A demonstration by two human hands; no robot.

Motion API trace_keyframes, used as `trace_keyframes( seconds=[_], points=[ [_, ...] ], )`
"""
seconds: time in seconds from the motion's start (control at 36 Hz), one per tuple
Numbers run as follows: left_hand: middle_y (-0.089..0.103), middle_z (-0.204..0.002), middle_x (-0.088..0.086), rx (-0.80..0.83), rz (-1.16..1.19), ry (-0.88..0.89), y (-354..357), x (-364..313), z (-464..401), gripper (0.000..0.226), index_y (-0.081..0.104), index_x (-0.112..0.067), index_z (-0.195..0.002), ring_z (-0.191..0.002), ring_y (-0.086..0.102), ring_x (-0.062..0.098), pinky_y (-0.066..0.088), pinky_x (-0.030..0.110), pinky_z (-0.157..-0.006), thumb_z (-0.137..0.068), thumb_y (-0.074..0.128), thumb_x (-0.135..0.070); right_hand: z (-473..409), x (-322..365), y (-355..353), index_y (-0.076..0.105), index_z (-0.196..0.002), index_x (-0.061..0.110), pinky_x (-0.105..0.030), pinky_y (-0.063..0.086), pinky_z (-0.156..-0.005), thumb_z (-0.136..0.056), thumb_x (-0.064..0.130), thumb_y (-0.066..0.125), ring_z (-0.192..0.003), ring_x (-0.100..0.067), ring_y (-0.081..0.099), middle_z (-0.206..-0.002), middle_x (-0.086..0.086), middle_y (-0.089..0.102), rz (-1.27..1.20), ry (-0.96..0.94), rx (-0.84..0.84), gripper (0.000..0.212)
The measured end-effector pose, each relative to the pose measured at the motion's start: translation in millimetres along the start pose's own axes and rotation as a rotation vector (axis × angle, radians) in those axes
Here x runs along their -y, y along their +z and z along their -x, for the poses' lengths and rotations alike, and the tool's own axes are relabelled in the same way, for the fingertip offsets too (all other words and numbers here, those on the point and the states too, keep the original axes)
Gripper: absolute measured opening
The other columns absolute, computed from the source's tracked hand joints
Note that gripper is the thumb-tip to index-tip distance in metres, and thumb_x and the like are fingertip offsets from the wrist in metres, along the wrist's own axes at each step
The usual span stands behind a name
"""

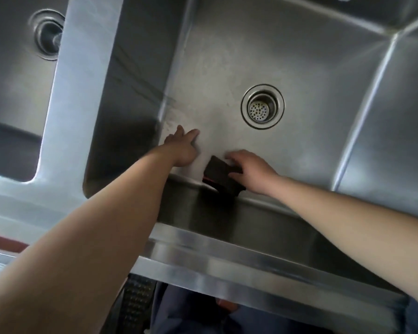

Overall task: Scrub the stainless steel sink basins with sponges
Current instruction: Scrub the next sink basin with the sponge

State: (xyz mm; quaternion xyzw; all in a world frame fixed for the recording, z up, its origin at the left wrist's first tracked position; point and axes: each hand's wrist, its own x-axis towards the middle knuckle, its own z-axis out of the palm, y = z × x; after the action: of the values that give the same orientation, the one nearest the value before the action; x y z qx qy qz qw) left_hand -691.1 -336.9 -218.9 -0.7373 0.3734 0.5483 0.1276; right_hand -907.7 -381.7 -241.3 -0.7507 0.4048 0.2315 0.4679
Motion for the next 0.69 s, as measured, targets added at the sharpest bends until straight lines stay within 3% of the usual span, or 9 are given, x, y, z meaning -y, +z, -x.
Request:
trace_keyframes(
  seconds=[0.06, 0.14, 0.22, 0.28, 0.36, 0.42, 0.53, 0.58, 0.69],
  points=[
    [0.023, -0.164, 0.006, -0.091, 0.114, 0.035, -11, -8, 12, 0.062, 0.024, -0.026, -0.157, -0.148, 0.028, 0.027, 0.025, 0.031, -0.118, -0.099, 0.041, -0.016, -4, 1, -2, 0.046, -0.144, 0.016, -0.039, 0.039, -0.108, -0.087, 0.017, 0.068, -0.131, -0.034, 0.044, -0.145, -0.012, 0.044, 0.155, -0.080, -0.072, 0.061],
    [0.037, -0.159, 0.001, -0.215, 0.160, 0.091, -32, -23, 45, 0.055, 0.035, -0.026, -0.154, -0.141, 0.040, 0.021, 0.032, 0.019, -0.102, -0.100, 0.048, -0.024, -2, -3, -4, 0.053, -0.141, 0.015, -0.047, 0.036, -0.109, -0.089, 0.016, 0.064, -0.136, -0.038, 0.042, -0.150, -0.014, 0.045, 0.463, -0.345, -0.117, 0.053],
    [0.052, -0.147, -0.002, -0.414, 0.120, 0.240, -41, -26, 101, 0.054, 0.044, -0.034, -0.147, -0.129, 0.051, 0.022, 0.040, 0.026, -0.099, -0.095, 0.052, -0.026, 5, -14, 0, 0.057, -0.139, 0.017, -0.052, 0.037, -0.111, -0.094, 0.019, 0.048, -0.140, -0.035, 0.043, -0.151, -0.009, 0.048, 0.693, -0.705, -0.077, 0.046],
    [0.060, -0.139, -0.001, -0.563, 0.099, 0.351, -36, -21, 136, 0.049, 0.053, -0.027, -0.142, -0.126, 0.053, 0.023, 0.044, 0.034, -0.104, -0.094, 0.053, -0.021, 6, -20, 2, 0.047, -0.147, 0.019, -0.054, 0.033, -0.115, -0.096, 0.020, 0.038, -0.147, -0.031, 0.032, -0.157, -0.004, 0.038, 0.870, -0.808, 0.061, 0.052],
    [0.058, -0.140, 0.001, -0.779, 0.124, 0.405, -16, -7, 174, 0.045, 0.059, -0.016, -0.137, -0.135, 0.048, 0.020, 0.039, 0.042, -0.113, -0.092, 0.053, -0.015, -4, -23, 8, 0.019, -0.158, 0.026, -0.056, 0.006, -0.122, -0.099, 0.030, 0.015, -0.154, -0.024, 0.002, -0.166, 0.005, 0.005, 1.016, -0.768, 0.251, 0.059],
    [0.041, -0.156, 0.005, -0.934, 0.135, 0.314, 1, 7, 187, 0.050, 0.052, -0.017, -0.144, -0.148, 0.029, 0.025, 0.025, 0.042, -0.122, -0.094, 0.056, -0.017, -14, -21, 10, 0.001, -0.158, 0.031, -0.056, -0.008, -0.121, -0.103, 0.037, 0.018, -0.153, -0.022, -0.012, -0.164, 0.010, -0.011, 1.022, -0.711, 0.248, 0.058],
    [0.004, -0.167, 0.012, -1.049, 0.103, -0.039, 20, 32, 193, 0.070, 0.025, -0.024, -0.158, -0.154, -0.001, 0.030, 0.006, 0.051, -0.124, -0.098, 0.058, -0.036, -33, -17, -4, -0.009, -0.157, 0.033, -0.057, -0.006, -0.120, -0.105, 0.046, 0.013, -0.153, -0.020, -0.014, -0.163, 0.011, -0.018, 0.919, -0.443, 0.017, 0.058],
    [-0.001, -0.168, 0.009, -1.036, 0.104, -0.152, 20, 33, 188, 0.075, 0.014, -0.028, -0.160, -0.155, -0.005, 0.027, 0.004, 0.050, -0.125, -0.097, 0.050, -0.049, -41, -20, -18, -0.005, -0.158, 0.033, -0.056, -0.002, -0.120, -0.104, 0.049, 0.016, -0.154, -0.020, -0.010, -0.165, 0.010, -0.014, 0.853, -0.329, -0.086, 0.061],
    [-0.003, -0.168, 0.003, -1.014, 0.069, -0.204, 21, 29, 179, 0.080, 0.002, -0.033, -0.159, -0.155, -0.007, 0.020, 0.000, 0.046, -0.125, -0.095, 0.041, -0.058, -45, -38, -41, 0.000, -0.158, 0.029, -0.047, 0.005, -0.122, -0.102, 0.053, 0.029, -0.154, -0.021, -0.006, -0.167, 0.006, -0.007, 0.752, -0.176, -0.162, 0.068]
  ],
)
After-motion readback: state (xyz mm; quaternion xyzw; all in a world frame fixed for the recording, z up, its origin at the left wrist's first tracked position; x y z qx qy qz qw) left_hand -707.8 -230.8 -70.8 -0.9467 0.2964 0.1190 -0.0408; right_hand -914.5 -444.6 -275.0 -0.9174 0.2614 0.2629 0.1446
